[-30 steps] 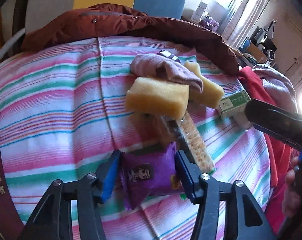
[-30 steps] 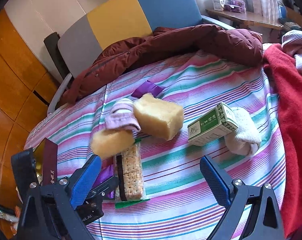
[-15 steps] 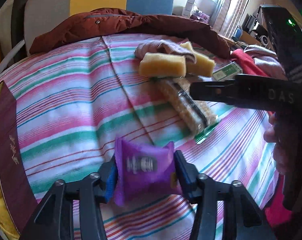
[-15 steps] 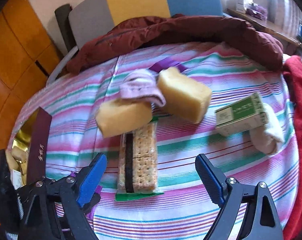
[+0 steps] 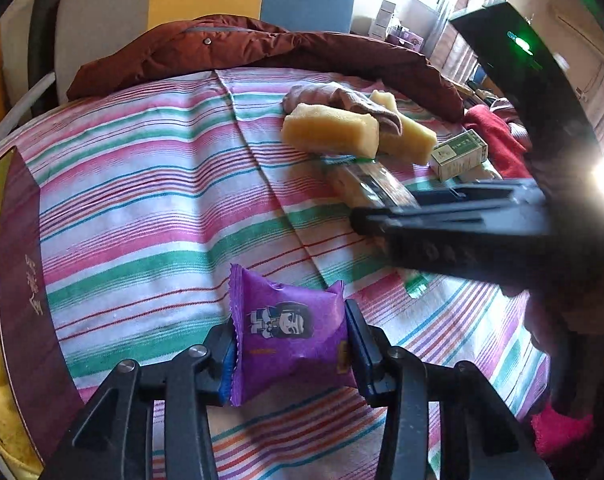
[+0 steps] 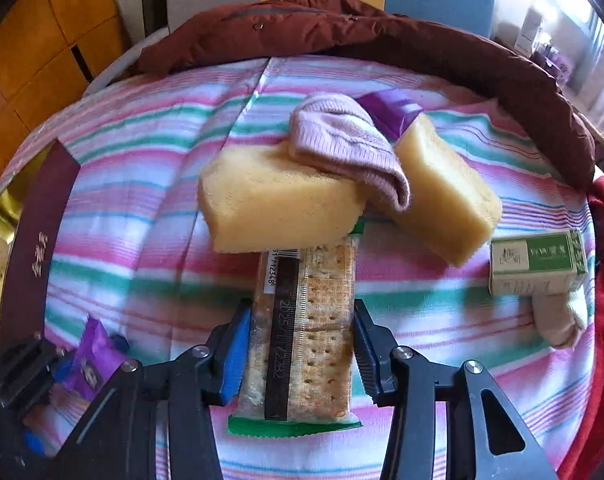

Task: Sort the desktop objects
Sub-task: 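Grasp the purple snack packet with the left tool while the right tool grasps the cracker packet, then carry both packets over the gold tray and open both tools to drop them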

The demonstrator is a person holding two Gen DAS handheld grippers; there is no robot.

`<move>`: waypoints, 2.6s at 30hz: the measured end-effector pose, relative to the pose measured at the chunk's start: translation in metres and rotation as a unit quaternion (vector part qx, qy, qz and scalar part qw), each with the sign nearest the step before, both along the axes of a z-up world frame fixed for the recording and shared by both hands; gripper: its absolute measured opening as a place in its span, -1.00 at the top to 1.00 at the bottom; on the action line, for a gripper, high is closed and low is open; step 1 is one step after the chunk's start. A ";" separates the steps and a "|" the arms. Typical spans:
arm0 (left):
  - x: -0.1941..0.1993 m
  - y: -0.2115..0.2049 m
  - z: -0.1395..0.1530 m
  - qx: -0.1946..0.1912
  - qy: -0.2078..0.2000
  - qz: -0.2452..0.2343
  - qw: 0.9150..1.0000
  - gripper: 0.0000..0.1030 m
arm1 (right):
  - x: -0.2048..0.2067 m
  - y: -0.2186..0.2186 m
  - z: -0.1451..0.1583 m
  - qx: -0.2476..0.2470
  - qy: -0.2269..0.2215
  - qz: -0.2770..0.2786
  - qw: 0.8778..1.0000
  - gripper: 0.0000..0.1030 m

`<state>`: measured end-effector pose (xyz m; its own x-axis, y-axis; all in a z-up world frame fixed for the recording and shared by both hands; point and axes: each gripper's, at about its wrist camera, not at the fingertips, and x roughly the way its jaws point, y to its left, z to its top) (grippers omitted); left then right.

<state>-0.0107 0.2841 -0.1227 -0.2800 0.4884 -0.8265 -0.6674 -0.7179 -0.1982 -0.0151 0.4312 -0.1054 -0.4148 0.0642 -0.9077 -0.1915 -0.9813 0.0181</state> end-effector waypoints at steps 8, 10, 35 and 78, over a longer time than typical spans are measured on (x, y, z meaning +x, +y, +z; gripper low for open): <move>0.012 -0.016 0.011 0.018 -0.011 -0.007 1.000 0.14 | 0.041 0.004 0.004 -0.030 0.000 -0.020 0.999 0.09; 0.018 -0.021 0.021 0.031 -0.006 -0.013 0.999 0.14 | 0.051 0.004 0.011 -0.035 0.008 -0.024 0.999 0.09; -0.051 -0.221 0.104 0.057 0.089 0.222 0.969 0.13 | 0.004 -0.174 0.105 -0.106 0.119 0.144 0.977 0.09; -0.003 -0.280 0.115 0.008 0.150 0.309 0.939 -0.09 | 0.011 -0.269 0.089 -0.041 0.138 0.181 0.973 -0.69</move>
